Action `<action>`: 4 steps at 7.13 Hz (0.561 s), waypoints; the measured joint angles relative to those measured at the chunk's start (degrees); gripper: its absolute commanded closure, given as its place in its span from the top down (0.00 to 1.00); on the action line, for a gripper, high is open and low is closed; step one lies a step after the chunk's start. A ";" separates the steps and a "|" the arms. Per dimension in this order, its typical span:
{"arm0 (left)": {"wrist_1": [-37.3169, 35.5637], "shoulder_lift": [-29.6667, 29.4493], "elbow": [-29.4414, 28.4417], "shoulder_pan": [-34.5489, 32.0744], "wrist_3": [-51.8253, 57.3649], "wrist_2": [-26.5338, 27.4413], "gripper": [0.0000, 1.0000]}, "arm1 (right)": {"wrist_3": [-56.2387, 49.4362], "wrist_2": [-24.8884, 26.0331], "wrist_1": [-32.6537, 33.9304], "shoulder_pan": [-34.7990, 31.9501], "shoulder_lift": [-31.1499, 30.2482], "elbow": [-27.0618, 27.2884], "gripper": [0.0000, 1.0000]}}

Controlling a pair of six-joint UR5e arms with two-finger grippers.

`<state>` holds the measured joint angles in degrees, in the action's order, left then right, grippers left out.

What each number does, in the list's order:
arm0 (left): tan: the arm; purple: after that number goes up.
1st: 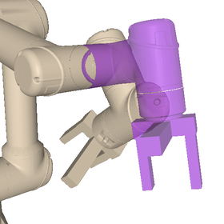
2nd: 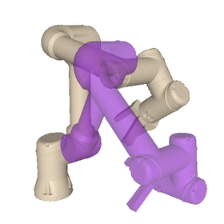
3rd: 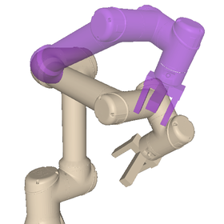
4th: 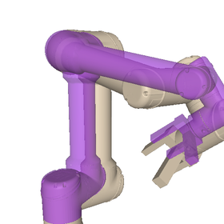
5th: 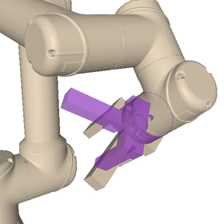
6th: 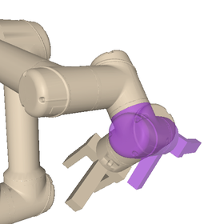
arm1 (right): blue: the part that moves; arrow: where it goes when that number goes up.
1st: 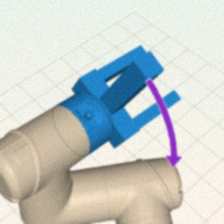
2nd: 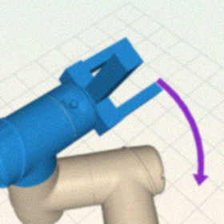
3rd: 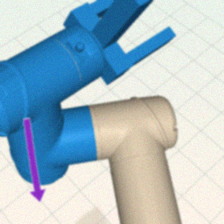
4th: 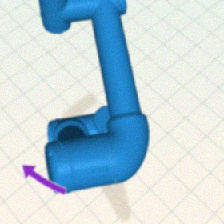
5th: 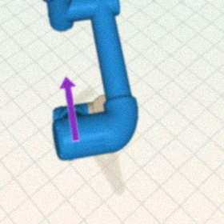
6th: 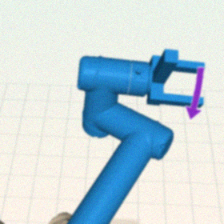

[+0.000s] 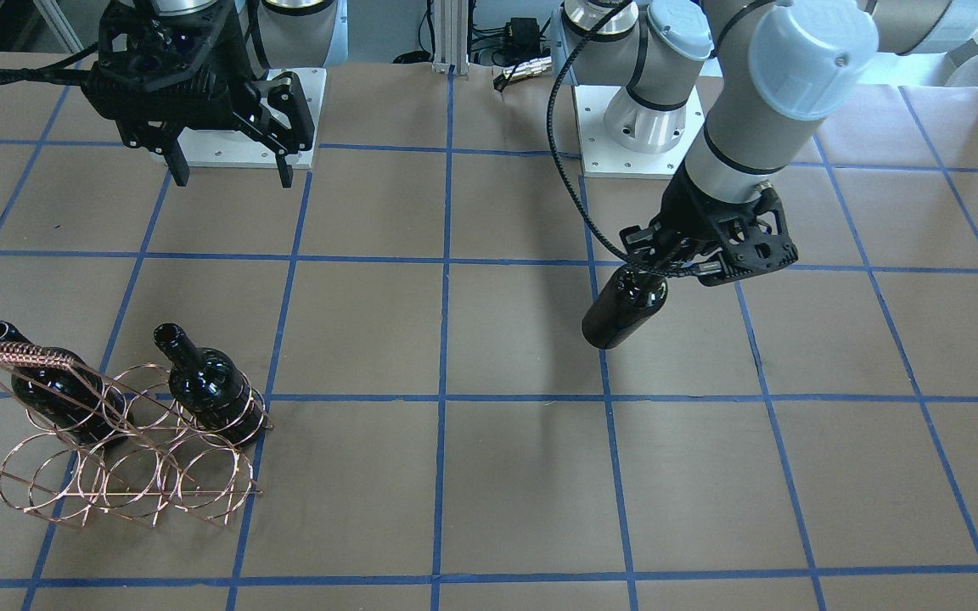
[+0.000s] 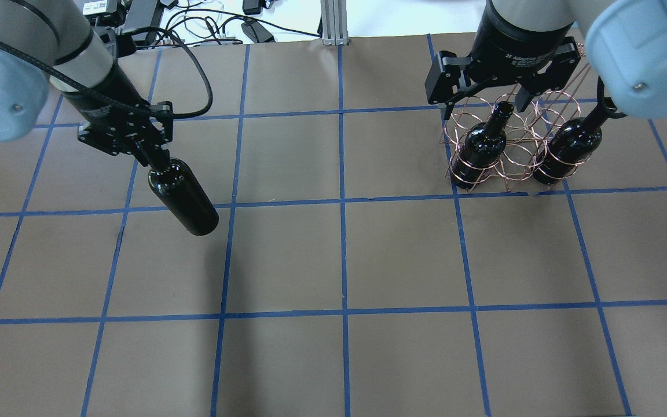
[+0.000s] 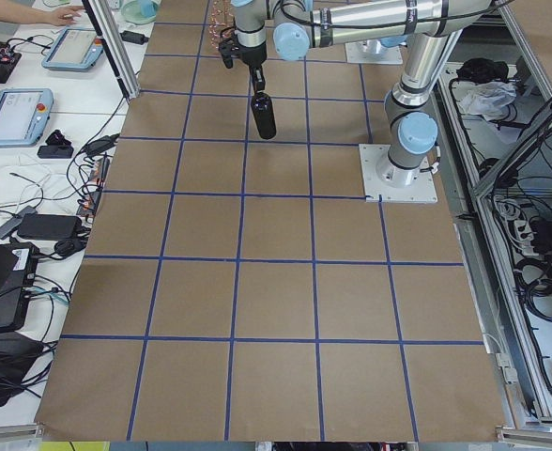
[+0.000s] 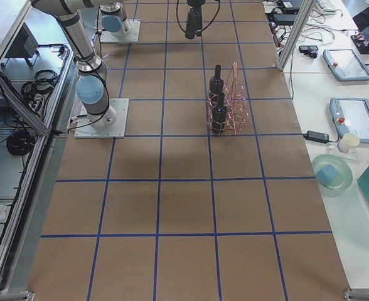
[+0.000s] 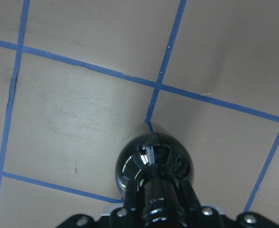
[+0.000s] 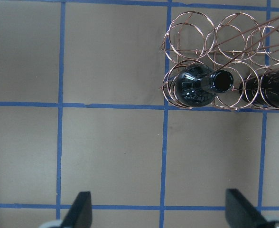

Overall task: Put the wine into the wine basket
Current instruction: 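Lift the bottle with the left gripper and carry it toward the table center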

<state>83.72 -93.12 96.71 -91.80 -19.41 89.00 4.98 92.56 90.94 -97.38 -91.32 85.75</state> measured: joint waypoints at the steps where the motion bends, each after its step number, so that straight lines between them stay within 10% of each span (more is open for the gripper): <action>1: -0.31 0.45 0.55 -3.30 -4.90 0.11 0.00 | 0.00 -0.03 0.11 0.00 0.01 0.00 1.00; 4: -0.72 2.59 4.14 -9.16 -12.94 0.23 0.00 | -0.09 -0.08 -0.01 0.00 0.08 -0.03 1.00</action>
<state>83.00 -90.53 100.86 -100.97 -32.34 89.23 4.89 92.48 90.93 -97.38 -91.24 85.72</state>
